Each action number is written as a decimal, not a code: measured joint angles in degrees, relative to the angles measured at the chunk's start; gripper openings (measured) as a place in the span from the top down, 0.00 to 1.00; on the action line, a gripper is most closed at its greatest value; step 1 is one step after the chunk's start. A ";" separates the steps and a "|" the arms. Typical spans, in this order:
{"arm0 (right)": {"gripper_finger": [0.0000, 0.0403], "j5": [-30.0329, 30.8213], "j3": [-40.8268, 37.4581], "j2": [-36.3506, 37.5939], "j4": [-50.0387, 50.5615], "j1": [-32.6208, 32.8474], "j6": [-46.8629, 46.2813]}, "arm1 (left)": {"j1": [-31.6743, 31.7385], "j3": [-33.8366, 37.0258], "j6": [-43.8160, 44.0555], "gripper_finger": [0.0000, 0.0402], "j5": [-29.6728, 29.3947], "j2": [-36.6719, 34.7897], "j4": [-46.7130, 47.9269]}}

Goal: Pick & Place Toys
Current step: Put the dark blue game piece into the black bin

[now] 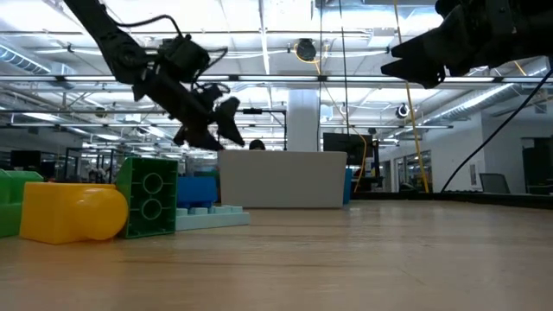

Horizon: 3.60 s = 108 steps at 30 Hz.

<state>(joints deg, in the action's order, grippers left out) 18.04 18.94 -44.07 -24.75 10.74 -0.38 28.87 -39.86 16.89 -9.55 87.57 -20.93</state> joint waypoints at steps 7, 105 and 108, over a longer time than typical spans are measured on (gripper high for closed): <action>0.31 -0.06 0.00 0.00 -0.06 -0.06 0.00 | -5.49 0.00 -1.68 0.18 7.75 -11.72 5.89; 0.31 -0.15 0.00 0.00 0.15 -0.19 -0.70 | -39.07 -16.02 -23.03 0.40 6.77 23.18 12.77; 0.31 -0.15 0.00 0.00 0.15 -0.20 -0.70 | -39.52 -15.97 -20.66 0.54 6.55 23.24 13.00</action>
<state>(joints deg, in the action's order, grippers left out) 17.89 18.94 -44.07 -24.60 10.54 -1.08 -10.64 -55.83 -3.78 -3.00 110.80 -7.93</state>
